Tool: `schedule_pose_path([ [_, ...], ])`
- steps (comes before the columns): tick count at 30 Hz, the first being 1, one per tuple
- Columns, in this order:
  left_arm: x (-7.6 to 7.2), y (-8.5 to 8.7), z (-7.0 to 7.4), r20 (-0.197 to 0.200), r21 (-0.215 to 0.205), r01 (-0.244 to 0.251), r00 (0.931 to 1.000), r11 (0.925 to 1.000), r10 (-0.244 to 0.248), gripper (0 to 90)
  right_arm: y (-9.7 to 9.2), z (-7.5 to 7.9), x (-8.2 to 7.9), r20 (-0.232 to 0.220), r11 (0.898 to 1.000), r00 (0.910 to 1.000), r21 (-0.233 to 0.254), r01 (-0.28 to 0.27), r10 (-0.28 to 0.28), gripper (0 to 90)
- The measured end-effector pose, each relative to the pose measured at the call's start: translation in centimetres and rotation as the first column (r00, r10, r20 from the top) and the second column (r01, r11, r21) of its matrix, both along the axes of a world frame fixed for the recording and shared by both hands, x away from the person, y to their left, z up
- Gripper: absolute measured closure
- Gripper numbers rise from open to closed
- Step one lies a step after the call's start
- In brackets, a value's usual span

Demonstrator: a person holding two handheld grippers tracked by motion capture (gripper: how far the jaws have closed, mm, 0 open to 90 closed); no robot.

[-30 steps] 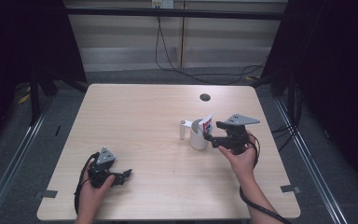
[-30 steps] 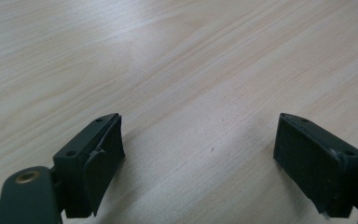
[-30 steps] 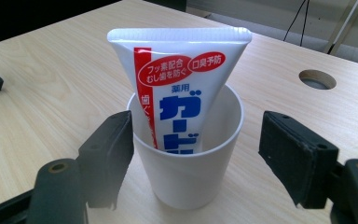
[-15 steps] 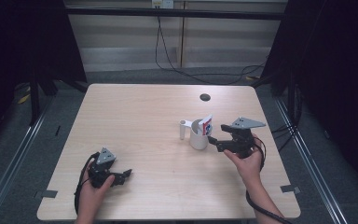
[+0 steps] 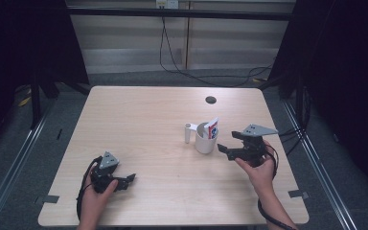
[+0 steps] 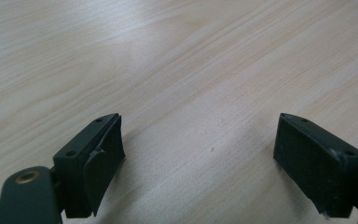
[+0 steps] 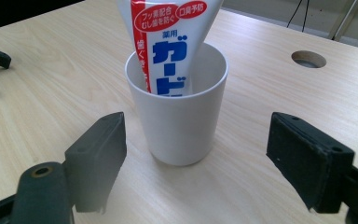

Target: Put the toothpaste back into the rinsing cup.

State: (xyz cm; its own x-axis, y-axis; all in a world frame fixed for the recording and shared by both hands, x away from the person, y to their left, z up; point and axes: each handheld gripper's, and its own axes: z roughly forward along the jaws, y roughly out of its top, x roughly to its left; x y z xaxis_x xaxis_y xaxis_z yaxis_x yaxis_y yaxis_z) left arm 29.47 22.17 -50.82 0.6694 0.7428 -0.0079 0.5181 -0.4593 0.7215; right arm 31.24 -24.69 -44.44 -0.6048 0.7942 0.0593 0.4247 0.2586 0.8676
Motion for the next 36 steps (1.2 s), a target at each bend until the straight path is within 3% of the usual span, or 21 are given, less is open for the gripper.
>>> schedule_pose_path([
  [15, 0.0, 0.0, 0.0, 0.0, -0.001, 0.001, 1.0, 1.0, -0.001, 15.4, -1.1, -0.9, -1.2, -0.009, 0.999, 0.9997, -0.029, -0.023, 0.022, 17.5],
  [24, 0.0, 0.0, 0.0, 0.0, -0.001, 0.002, 1.0, 1.0, -0.002, 15.4, -1.0, -1.8, -2.5, 0.002, 0.996, 0.999, -0.082, -0.044, 0.045, 17.5],
  [36, 0.0, 0.0, 0.0, 0.0, -0.001, 0.001, 1.0, 1.0, -0.001, 15.4, -2.1, -3.0, -3.4, -0.02, 0.996, 0.9992, -0.077, -0.037, 0.035, 16.7],
])
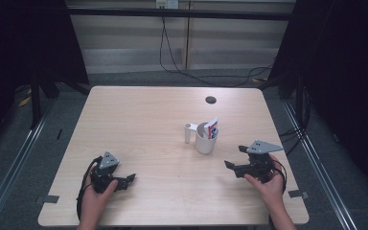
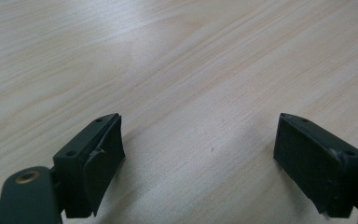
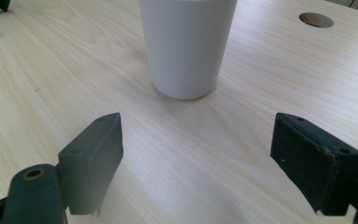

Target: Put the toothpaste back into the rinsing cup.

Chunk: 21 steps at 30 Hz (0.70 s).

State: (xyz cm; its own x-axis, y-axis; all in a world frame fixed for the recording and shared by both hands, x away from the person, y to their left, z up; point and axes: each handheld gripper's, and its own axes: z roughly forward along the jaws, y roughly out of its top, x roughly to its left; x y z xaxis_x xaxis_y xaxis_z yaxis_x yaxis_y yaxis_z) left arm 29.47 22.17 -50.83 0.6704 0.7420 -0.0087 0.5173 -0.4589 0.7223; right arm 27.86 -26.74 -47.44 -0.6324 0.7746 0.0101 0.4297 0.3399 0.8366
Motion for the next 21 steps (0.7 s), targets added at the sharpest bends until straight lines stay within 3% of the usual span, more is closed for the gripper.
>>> schedule_pose_path([
  [21, 0.0, 0.0, 0.0, -0.001, 0.0, 0.0, 1.0, 1.0, 0.0, 15.4, -2.4, -1.7, -1.1, -0.049, 0.999, 0.9978, 0.009, 0.046, -0.045, 16.7],
])
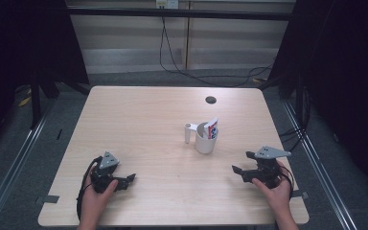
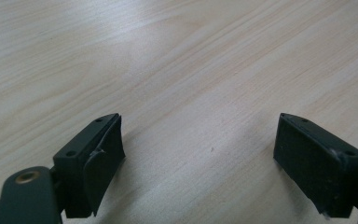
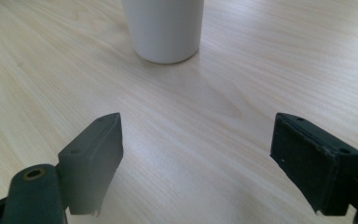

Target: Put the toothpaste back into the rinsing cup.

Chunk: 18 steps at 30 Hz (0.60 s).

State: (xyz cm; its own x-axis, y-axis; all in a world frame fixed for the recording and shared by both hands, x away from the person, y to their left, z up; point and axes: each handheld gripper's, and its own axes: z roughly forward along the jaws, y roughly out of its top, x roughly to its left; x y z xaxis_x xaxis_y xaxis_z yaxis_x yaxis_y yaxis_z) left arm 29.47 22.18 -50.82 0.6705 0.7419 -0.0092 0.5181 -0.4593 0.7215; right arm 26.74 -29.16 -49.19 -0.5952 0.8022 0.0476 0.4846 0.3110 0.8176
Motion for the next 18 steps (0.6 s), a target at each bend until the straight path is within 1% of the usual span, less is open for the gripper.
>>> schedule_pose_path([
  [6, 0.0, 0.0, 0.0, 0.001, 0.001, 0.001, 1.0, 1.0, -0.001, 15.4, -0.9, -0.6, -0.5, -0.012, 1.0, 0.9999, 0.002, 0.012, -0.012, 16.7],
  [11, 0.0, 0.0, 0.0, 0.001, 0.0, 0.0, 1.0, 1.0, 0.0, 15.4, -1.7, -1.1, -1.0, -0.025, 1.0, 0.9994, -0.018, 0.022, -0.023, 16.6],
  [15, 0.0, 0.0, 0.0, 0.0, 0.0, -0.001, 1.0, 1.0, 0.001, 15.4, -2.0, -1.3, -1.2, -0.03, 0.999, 0.9992, -0.028, 0.025, -0.026, 16.7],
  [18, 0.0, 0.0, 0.0, 0.001, 0.002, 0.001, 1.0, 1.0, -0.001, 15.4, -2.2, -1.5, -1.4, -0.035, 0.999, 0.999, -0.044, 0.025, -0.026, 16.7],
])
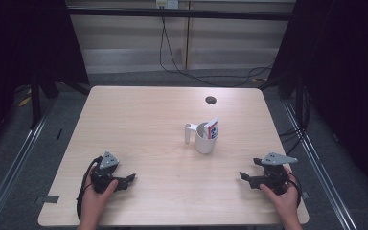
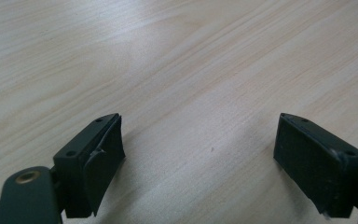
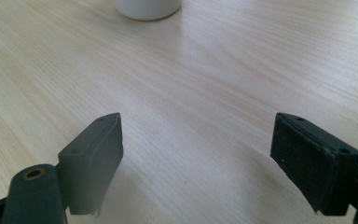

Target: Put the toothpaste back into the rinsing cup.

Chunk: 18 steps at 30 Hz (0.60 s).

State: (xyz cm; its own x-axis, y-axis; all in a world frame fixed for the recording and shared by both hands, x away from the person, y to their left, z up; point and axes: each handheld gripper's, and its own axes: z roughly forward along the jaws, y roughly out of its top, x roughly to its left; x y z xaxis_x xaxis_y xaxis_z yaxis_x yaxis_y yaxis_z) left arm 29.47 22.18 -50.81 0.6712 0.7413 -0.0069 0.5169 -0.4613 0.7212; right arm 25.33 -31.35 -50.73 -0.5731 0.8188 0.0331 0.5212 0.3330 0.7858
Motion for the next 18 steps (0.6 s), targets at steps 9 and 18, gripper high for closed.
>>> schedule_pose_path([
  [9, 0.0, -0.02, -0.02, 0.0, -0.003, 0.0, 1.0, 1.0, 0.0, 15.4, -0.25, -0.2, -0.34, -0.01, 0.999, 1.0, -0.049, -0.002, 0.002, 16.6],
  [18, -0.01, -0.02, -0.02, -0.001, -0.004, -0.001, 1.0, 1.0, 0.001, 15.5, -0.33, -0.34, -0.22, -0.048, 0.997, 0.9988, -0.072, -0.001, -0.002, 16.3],
])
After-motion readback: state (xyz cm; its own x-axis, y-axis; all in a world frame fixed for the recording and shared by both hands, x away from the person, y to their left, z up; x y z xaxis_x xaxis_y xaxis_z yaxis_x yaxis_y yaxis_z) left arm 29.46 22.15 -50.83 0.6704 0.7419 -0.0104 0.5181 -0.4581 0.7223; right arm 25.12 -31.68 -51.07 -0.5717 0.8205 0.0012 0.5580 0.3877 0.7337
